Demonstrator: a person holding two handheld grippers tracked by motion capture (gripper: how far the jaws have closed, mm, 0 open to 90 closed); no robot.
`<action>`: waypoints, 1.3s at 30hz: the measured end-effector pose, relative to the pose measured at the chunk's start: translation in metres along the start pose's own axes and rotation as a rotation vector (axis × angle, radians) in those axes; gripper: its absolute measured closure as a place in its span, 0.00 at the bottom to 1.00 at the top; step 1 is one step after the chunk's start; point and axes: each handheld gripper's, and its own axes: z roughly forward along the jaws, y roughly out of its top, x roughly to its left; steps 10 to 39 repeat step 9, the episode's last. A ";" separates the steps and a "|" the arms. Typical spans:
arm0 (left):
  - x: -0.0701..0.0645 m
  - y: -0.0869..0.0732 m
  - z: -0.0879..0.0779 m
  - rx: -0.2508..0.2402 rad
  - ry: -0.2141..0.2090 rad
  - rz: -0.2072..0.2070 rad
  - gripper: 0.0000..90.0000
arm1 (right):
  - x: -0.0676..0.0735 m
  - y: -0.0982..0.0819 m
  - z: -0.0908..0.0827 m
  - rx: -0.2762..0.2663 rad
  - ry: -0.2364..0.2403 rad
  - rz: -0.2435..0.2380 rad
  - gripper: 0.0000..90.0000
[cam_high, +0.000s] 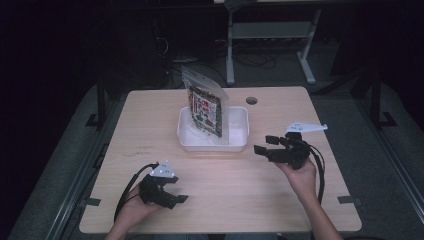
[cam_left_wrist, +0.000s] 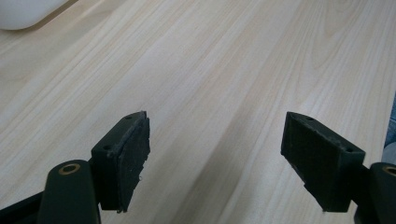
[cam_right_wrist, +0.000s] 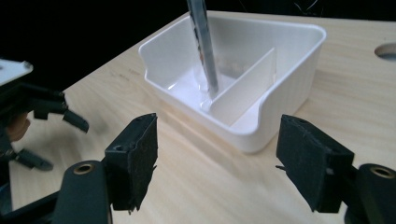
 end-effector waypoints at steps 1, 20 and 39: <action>0.000 0.000 0.000 -0.001 -0.001 -0.004 0.26 | 0.001 -0.004 -0.003 -0.001 0.001 -0.001 0.31; -0.001 0.000 0.003 0.012 0.000 0.008 0.25 | 0.006 -0.042 -0.021 0.008 0.005 0.018 0.29; -0.001 0.000 0.003 0.012 0.000 0.008 0.25 | 0.006 -0.042 -0.021 0.008 0.005 0.018 0.29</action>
